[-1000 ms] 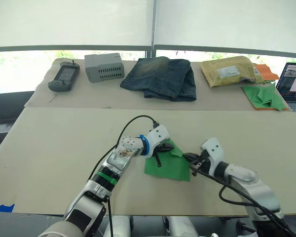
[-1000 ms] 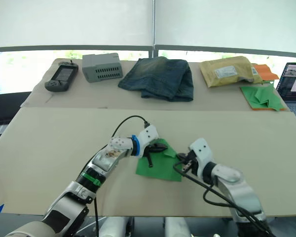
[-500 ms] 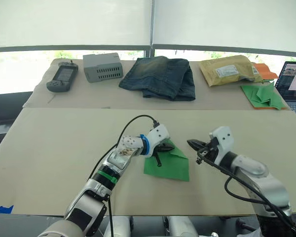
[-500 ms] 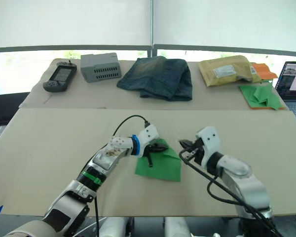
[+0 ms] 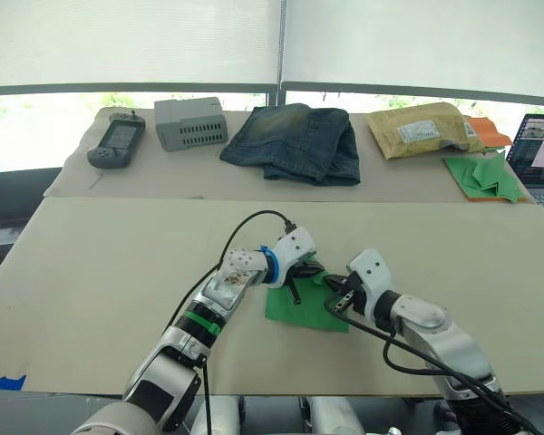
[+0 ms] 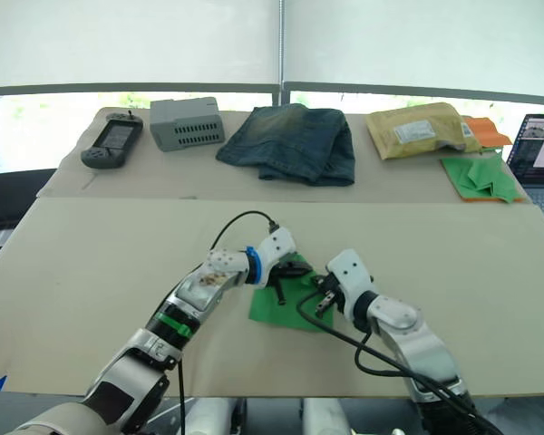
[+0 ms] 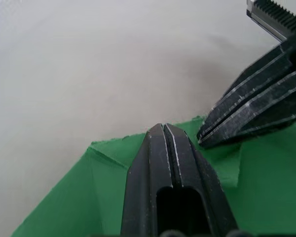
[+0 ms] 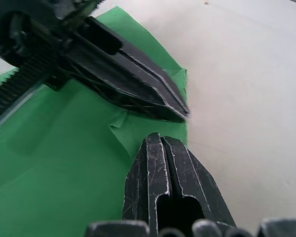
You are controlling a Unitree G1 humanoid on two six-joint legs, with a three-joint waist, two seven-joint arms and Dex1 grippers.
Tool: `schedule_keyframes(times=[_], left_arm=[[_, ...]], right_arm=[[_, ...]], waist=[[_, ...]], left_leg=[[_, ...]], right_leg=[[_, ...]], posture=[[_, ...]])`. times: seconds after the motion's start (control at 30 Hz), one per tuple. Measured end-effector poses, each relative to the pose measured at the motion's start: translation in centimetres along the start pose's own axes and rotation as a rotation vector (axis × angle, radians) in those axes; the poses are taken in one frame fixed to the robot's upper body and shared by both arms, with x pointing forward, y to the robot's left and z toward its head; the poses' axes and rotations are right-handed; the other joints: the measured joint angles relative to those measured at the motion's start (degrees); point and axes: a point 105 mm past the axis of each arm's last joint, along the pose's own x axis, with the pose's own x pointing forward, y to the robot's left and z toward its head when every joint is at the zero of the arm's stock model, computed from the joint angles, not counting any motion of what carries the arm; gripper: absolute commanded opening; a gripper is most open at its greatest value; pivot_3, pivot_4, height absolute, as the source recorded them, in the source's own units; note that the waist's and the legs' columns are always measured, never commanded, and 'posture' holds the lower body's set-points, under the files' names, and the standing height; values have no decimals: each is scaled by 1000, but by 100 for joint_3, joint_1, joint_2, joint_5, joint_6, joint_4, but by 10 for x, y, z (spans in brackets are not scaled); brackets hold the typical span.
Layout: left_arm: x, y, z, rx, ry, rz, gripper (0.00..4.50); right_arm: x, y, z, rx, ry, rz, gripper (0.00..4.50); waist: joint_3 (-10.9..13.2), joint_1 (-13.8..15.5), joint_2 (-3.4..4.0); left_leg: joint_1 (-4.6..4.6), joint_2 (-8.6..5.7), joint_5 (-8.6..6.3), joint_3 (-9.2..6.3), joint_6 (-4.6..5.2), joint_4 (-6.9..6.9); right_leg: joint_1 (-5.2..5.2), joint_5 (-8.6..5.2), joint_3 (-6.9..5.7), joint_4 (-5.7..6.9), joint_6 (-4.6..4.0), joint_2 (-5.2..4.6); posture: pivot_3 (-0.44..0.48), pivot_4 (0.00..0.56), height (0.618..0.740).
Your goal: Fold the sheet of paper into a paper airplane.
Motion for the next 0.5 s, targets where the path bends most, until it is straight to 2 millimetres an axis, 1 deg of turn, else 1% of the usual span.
schedule_keyframes(times=[0.1, 0.27, 0.37, 0.5], left_arm=[[1, 10, 0, 20, 18, 42, 0], [-2, 25, -1, 15, 34, 115, 0], [-11, 37, -5, 6, 40, 169, 0], [-32, 57, -12, -30, 39, 251, 0]], right_arm=[[1, 2, 1, -8, -2, 7, 36], [2, 3, 1, -10, -2, 10, 36], [3, 4, 1, -12, -3, 15, 36], [4, 4, 3, -15, -3, 24, 36]], waist=[[-2, -10, -1], [-4, -28, -2], [-5, -50, -2], [-5, -91, -2]], left_leg=[[2, 2, 0, 0, 0, -2], [4, 4, 0, 0, 0, -3], [5, 5, 0, 0, 0, -4], [5, 6, 0, -2, 0, -4]], right_leg=[[0, 0, -1, 0, 0, 3], [0, 0, -1, 1, -1, 4], [-1, 0, -1, 2, -1, 5], [-3, 0, -1, 4, -1, 6]], posture=[[0, 150, 728], [0, 150, 728], [0, 150, 728], [0, 150, 728]])
